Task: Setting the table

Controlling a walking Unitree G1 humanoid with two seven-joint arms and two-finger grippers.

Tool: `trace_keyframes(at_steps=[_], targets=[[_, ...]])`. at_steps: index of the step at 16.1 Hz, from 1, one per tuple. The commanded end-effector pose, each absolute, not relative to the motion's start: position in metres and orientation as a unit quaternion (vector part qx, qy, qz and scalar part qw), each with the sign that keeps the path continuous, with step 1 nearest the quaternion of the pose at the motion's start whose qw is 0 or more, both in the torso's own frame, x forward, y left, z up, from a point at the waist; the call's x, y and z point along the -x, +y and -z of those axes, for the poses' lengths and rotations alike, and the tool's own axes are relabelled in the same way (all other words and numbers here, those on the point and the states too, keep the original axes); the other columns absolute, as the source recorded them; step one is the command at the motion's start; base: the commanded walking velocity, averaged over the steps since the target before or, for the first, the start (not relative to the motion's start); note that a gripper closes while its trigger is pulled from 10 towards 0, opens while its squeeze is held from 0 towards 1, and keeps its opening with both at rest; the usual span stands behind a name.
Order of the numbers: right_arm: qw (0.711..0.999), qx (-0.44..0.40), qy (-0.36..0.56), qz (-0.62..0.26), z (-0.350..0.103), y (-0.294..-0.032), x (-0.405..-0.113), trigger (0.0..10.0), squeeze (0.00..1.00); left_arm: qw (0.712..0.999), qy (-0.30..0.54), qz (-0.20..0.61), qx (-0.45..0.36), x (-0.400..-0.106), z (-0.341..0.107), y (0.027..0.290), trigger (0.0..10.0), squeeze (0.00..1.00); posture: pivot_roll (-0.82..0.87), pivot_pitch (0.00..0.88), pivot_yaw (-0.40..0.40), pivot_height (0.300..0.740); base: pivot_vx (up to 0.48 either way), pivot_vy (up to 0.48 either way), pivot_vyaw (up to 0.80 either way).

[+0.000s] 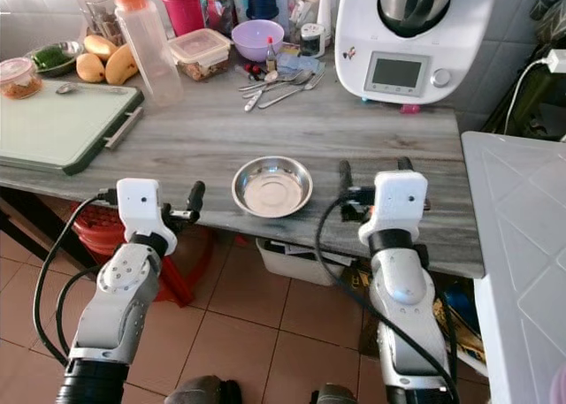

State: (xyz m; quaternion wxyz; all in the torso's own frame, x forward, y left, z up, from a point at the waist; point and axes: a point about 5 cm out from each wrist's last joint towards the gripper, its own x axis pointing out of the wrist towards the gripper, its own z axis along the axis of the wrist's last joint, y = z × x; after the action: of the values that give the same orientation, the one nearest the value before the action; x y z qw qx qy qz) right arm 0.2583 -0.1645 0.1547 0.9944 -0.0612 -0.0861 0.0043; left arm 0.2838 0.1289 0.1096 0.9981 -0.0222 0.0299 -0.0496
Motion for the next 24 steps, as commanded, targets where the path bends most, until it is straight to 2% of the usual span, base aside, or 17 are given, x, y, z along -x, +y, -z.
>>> trace_keyframes(at_steps=[1,2,3,8,11,13,16,19,21,24], targets=[[0.994,0.066,-0.086,-0.011,-0.156,-0.162,-0.255,10.0,1.0,0.999,0.032,0.038,0.021,-0.285,-0.109,0.134,10.0,0.0,-0.08,0.0,0.054,0.74,-0.281,0.0,0.0],[0.994,0.068,-0.085,-0.01,-0.155,-0.163,-0.255,10.0,0.88,0.999,0.032,0.037,0.021,-0.285,-0.109,0.134,10.0,0.0,-0.08,0.0,0.052,0.74,-0.292,0.0,0.0],[0.994,0.075,-0.084,-0.007,-0.155,-0.165,-0.254,10.0,0.0,0.999,0.032,0.036,0.021,-0.284,-0.109,0.134,10.0,0.0,-0.08,0.0,0.052,0.74,-0.304,0.0,0.0],[0.995,0.079,-0.055,0.012,-0.142,-0.176,-0.245,10.0,0.0,0.999,0.033,0.021,0.02,-0.277,-0.108,0.14,10.0,0.0,-0.05,0.0,0.035,0.74,-0.313,0.0,0.0],[0.995,0.087,-0.044,0.018,-0.139,-0.173,-0.251,10.0,0.0,0.999,0.03,0.026,0.01,-0.284,-0.111,0.143,10.0,0.0,-0.04,0.0,0.029,0.74,-0.305,0.0,0.0],[0.995,0.087,-0.046,0.034,-0.139,-0.171,-0.256,10.0,0.0,0.999,0.019,0.042,0.002,-0.289,-0.117,0.142,10.0,0.0,-0.04,0.0,0.05,0.74,-0.3,0.0,0.0],[0.995,0.061,-0.017,0.073,-0.121,-0.183,-0.247,10.0,0.0,0.999,0.038,0.033,0.004,-0.283,-0.105,0.146,10.0,0.0,-0.06,0.0,0.086,0.74,-0.279,0.0,0.0],[0.992,0.081,-0.012,0.097,-0.116,-0.19,-0.24,10.0,0.0,0.998,0.049,0.038,0.0,-0.278,-0.1,0.146,10.0,0.0,-0.08,0.0,0.114,0.74,-0.268,0.0,0.0],[0.987,0.114,-0.008,0.11,-0.114,-0.195,-0.241,10.0,0.0,0.998,0.04,0.038,0.0,-0.279,-0.102,0.148,10.0,0.0,-0.08,0.0,0.106,0.74,-0.133,0.0,0.0],[0.989,0.108,-0.048,0.087,-0.121,-0.184,-0.248,10.0,0.0,0.999,0.001,0.053,0.003,-0.284,-0.113,0.144,10.0,0.0,-0.09,0.0,0.103,0.74,0.0,0.0,0.0]])
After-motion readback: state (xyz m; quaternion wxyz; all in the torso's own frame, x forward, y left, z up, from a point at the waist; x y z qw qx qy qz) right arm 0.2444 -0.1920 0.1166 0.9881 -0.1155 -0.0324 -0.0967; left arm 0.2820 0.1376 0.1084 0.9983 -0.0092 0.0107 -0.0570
